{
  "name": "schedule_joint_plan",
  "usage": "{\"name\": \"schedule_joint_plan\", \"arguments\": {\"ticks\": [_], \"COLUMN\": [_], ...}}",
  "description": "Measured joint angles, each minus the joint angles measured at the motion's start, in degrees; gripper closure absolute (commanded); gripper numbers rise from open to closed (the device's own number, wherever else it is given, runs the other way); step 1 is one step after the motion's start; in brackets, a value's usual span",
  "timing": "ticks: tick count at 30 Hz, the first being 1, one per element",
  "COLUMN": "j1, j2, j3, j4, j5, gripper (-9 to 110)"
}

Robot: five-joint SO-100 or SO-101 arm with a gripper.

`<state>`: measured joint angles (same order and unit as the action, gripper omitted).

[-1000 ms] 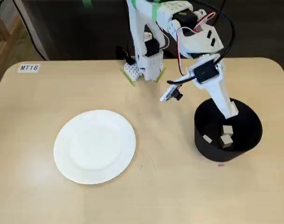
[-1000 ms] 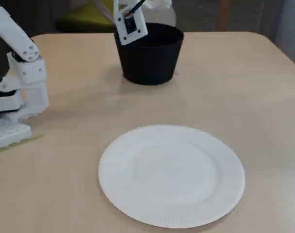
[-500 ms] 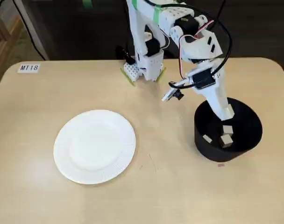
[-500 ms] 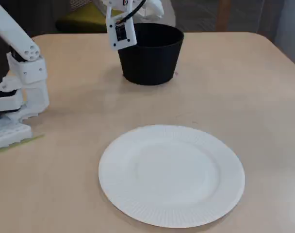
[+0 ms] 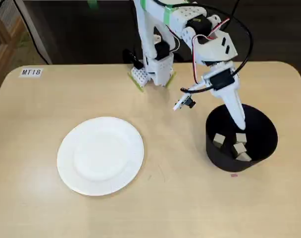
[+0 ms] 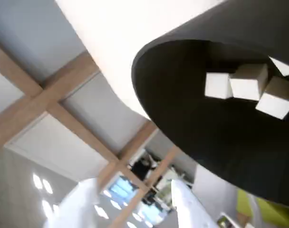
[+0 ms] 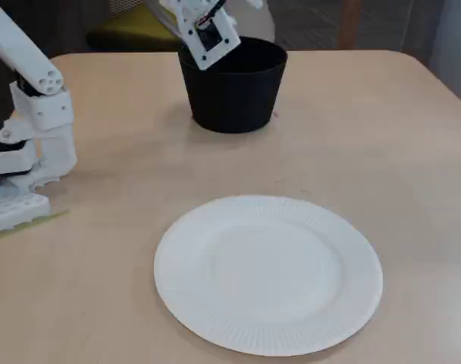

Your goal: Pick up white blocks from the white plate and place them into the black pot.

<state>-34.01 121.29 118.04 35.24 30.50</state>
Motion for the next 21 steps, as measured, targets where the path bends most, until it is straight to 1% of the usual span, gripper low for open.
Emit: {"name": "schedule_joint_plan", "arguments": {"ticks": [2,7,9,12,15,18,21], "j1": [2.9,14.77,20.39,27.77,32.43,32.96,31.64], "j2": [1.32,2.46,5.27,11.95,20.48,30.59,41.31], "j3": [-3.87,-18.02,-20.21,-20.3,-20.04,-15.73,-6.42], "j4": [4.48,22.85,29.0,34.28,36.12,36.3,36.3], "j5": [-7.21,-28.92,-34.63,-37.79,-38.14,-36.83,-35.6], "gripper": [104,104,104,104,104,104,104]}}
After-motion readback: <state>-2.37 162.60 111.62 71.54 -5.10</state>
